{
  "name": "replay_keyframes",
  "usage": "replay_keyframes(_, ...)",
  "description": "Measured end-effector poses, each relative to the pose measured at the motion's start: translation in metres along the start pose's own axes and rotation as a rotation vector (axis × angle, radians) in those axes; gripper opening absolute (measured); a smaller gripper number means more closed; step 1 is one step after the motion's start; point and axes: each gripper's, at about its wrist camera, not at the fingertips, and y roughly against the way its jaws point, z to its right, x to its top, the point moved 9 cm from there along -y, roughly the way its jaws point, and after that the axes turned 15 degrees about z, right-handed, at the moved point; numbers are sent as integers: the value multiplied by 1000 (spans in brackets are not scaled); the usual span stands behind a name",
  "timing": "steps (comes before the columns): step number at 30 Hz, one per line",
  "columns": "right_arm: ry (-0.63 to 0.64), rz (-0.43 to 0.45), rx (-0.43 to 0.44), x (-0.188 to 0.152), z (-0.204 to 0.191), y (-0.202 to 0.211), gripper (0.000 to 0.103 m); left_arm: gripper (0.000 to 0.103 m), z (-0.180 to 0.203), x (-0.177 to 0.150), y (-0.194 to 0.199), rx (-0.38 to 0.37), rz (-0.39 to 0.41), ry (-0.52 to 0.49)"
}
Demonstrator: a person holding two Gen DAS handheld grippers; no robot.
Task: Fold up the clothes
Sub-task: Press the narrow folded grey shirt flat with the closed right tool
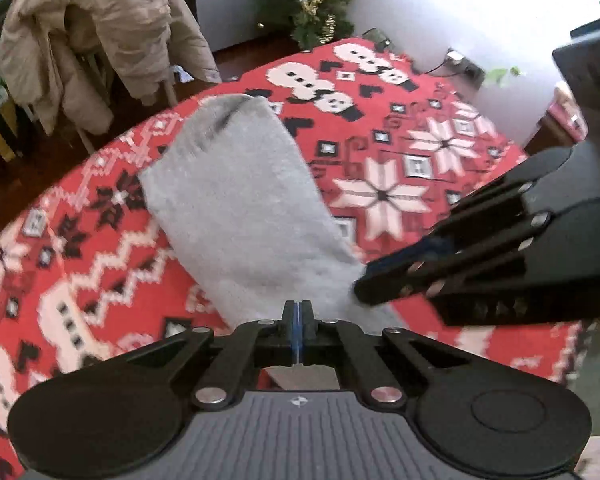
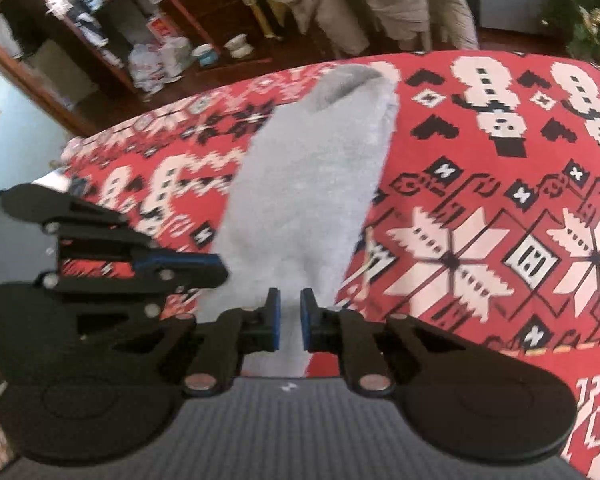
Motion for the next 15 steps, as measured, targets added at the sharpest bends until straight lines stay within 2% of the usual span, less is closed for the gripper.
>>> replay_keyframes(4,56,-53,20,-15,-15,-3,11,0,11,-24,-10,0,-38,-67)
replay_keyframes(8,91,-101,-5,-35,-8,-11,10,1,11,-41,-13,0,-61,-60)
replay_keyframes(13,100,-123,-14,-40,-6,-1,10,0,7,-56,0,20,-90,-48)
replay_keyframes(15,93,-137,-21,-39,-6,7,11,1,1,-53,10,29,-85,-15)
